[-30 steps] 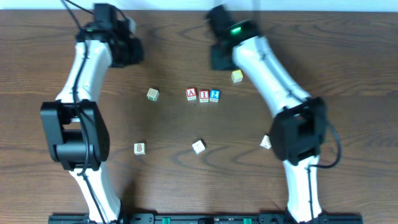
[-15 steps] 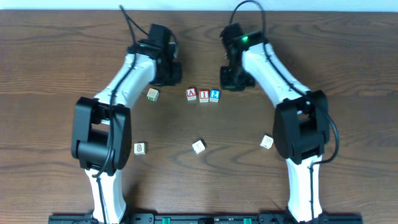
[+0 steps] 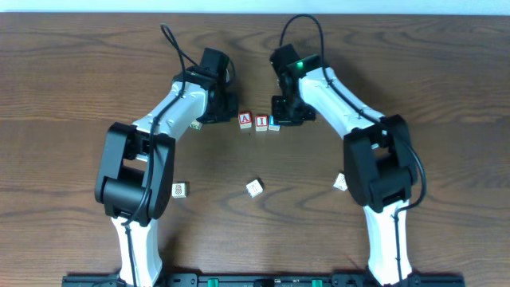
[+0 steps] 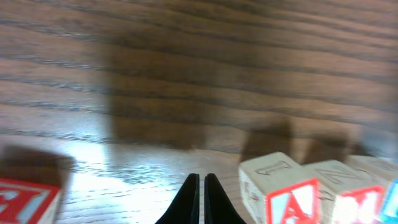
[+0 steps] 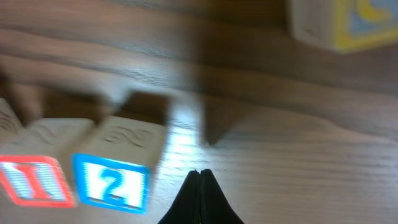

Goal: Spell out Ai2
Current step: 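Bring both grippers to the ends of the A-I-2 block row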

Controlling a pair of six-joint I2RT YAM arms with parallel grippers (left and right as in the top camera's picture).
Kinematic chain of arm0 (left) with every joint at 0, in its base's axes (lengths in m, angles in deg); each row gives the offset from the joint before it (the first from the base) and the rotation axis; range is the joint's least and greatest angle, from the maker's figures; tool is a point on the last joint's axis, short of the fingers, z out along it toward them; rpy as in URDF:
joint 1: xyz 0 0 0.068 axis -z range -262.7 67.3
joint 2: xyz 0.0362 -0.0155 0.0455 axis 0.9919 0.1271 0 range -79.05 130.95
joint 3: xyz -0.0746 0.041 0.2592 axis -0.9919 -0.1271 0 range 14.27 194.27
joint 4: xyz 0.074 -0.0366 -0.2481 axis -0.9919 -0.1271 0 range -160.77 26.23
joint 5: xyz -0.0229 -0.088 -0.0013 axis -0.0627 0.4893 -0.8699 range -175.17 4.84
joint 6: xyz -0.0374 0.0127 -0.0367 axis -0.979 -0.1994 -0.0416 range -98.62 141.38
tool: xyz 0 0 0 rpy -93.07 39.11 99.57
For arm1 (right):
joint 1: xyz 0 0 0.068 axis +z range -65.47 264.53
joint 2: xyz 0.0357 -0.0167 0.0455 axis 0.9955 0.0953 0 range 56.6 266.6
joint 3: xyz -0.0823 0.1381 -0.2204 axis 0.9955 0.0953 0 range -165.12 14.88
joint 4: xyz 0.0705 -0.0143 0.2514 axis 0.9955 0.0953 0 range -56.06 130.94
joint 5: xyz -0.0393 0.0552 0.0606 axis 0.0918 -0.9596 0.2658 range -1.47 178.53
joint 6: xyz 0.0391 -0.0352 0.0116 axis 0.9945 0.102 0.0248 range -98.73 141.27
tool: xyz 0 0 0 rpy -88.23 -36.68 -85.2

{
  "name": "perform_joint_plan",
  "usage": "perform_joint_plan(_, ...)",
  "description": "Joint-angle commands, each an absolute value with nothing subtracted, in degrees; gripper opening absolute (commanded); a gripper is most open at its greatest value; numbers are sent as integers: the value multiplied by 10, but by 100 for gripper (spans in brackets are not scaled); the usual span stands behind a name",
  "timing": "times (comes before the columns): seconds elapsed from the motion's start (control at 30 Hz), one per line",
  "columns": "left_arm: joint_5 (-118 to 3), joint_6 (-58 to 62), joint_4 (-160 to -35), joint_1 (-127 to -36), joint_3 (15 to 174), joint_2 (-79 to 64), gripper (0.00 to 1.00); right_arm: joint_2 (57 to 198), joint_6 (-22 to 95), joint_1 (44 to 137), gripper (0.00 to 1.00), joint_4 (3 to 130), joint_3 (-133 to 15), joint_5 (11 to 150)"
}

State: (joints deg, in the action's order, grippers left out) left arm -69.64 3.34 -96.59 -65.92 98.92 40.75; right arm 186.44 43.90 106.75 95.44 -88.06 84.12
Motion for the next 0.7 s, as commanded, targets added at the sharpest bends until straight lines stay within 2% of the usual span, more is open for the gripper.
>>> perform_joint_plan(0.0, -610, 50, -955, -696, 980, 416, 6, 1847, 385, 988, 1, 942, -873, 718)
perform_joint_plan(0.07, -595, 51, -949, -708, 974, 416, 6, 1847, 368, 961, 1, 910, -855, 632)
perform_joint_plan(0.33, -521, 14, -889, -715, 927, 416, 6, 1848, 390, 970, 1, 801, -781, 519)
perform_joint_plan(0.67, -460, -20, -823, -720, 886, 416, 6, 1849, 391, 983, 1, 778, -780, 493)
